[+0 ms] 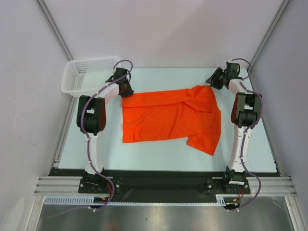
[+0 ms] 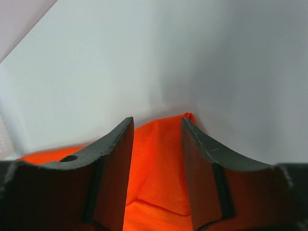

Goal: Fold and stack the t-shirts
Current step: Fold the tshirt

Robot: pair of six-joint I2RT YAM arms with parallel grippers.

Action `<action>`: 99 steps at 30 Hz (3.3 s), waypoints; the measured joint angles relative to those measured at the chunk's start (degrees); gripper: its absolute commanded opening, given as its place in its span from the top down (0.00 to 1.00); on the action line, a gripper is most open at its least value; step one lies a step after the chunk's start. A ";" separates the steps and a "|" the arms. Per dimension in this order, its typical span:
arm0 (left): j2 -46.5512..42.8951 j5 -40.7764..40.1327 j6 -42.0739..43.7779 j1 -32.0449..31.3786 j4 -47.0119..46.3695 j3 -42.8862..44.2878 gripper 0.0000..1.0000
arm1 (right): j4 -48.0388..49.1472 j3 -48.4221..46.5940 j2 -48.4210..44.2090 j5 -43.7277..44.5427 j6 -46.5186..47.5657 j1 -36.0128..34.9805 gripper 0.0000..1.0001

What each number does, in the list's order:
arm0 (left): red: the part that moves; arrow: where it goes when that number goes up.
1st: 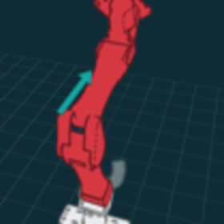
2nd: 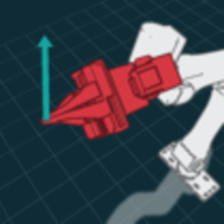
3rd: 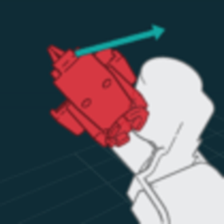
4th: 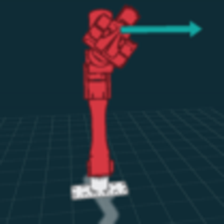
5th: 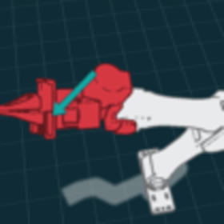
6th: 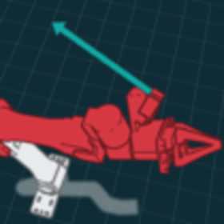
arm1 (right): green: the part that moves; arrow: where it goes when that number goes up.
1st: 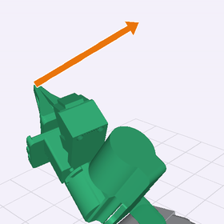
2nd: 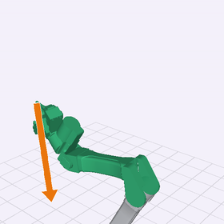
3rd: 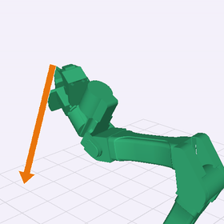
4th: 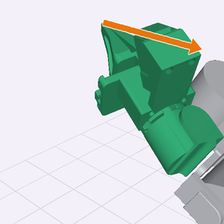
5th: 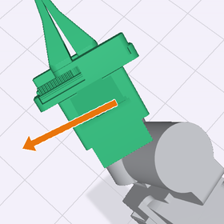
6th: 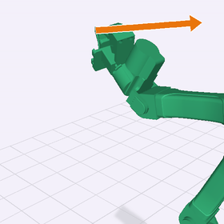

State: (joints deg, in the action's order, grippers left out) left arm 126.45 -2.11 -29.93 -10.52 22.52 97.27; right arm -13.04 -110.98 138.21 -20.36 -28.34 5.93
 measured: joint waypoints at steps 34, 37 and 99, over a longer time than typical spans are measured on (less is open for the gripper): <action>2.82 -6.62 0.42 -1.90 5.35 3.56 0.76 | 14.78 14.10 -2.80 1.01 -11.43 2.43 1.00; 3.06 -6.91 0.39 -2.05 5.62 3.65 0.75 | 21.22 18.58 -3.54 1.77 -15.58 2.91 1.00; -10.82 -2.14 11.82 -1.62 13.16 -5.44 0.64 | 1.14 47.36 -33.27 -0.46 -1.75 0.17 0.53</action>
State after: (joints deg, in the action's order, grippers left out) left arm 115.63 -4.25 -18.11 -12.14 35.68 91.83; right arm -11.90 -63.61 104.95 -20.82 -30.09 6.11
